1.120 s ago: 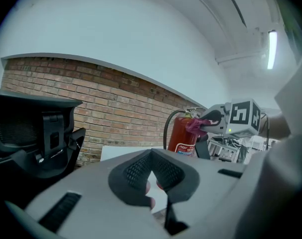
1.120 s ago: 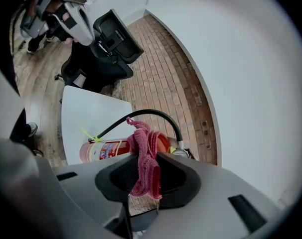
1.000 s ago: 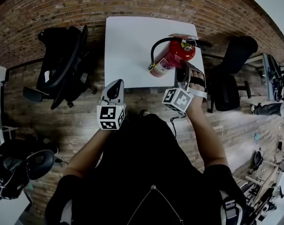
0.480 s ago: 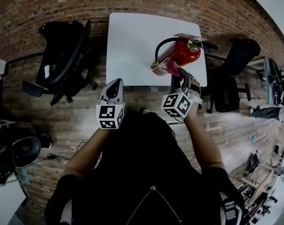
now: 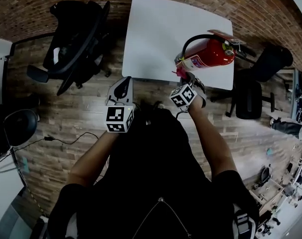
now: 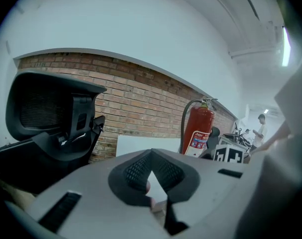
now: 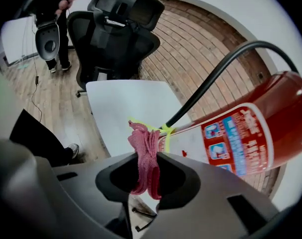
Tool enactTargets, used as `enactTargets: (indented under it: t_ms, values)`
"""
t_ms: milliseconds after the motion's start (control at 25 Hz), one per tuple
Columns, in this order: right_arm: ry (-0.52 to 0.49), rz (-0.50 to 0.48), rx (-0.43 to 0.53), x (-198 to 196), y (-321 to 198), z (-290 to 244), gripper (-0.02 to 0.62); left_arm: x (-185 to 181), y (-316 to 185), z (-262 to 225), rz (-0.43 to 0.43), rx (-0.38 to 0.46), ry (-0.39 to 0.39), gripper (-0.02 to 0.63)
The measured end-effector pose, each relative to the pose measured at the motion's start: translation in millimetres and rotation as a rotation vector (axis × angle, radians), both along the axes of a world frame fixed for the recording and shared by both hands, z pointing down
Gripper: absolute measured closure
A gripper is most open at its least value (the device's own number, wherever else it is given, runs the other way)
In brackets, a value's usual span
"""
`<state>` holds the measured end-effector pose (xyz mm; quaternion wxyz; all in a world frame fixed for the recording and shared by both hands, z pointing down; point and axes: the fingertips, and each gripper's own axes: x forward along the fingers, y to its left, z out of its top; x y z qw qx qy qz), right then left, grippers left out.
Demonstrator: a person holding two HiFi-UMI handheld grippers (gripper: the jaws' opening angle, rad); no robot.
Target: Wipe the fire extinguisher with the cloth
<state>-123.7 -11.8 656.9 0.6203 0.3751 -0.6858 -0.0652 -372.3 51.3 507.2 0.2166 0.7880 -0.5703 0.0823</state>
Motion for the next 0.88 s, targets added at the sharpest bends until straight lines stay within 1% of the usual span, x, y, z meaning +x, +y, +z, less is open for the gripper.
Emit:
enactTargets:
  t_ms: [200, 360, 440, 600, 880]
  values:
    - [-0.041, 0.087, -0.077, -6, -9, 58, 0.491, -15, 8, 13, -0.031, -0.04, -0.029, 0.577]
    - [-0.011, 0.135, -0.066, -8, -25, 85, 0.491, -23, 12, 22, -0.054, -0.066, -0.046, 0.576]
    - [-0.013, 0.173, -0.079, -8, -29, 96, 0.491, -26, 13, 25, -0.065, -0.074, -0.05, 0.575]
    - [-0.015, 0.233, -0.088, -5, -35, 109, 0.491, -30, 13, 28, -0.082, -0.083, -0.056, 0.575]
    - [-0.007, 0.265, -0.062, 4, -46, 107, 0.491, -31, 12, 32, -0.095, -0.087, -0.052, 0.575]
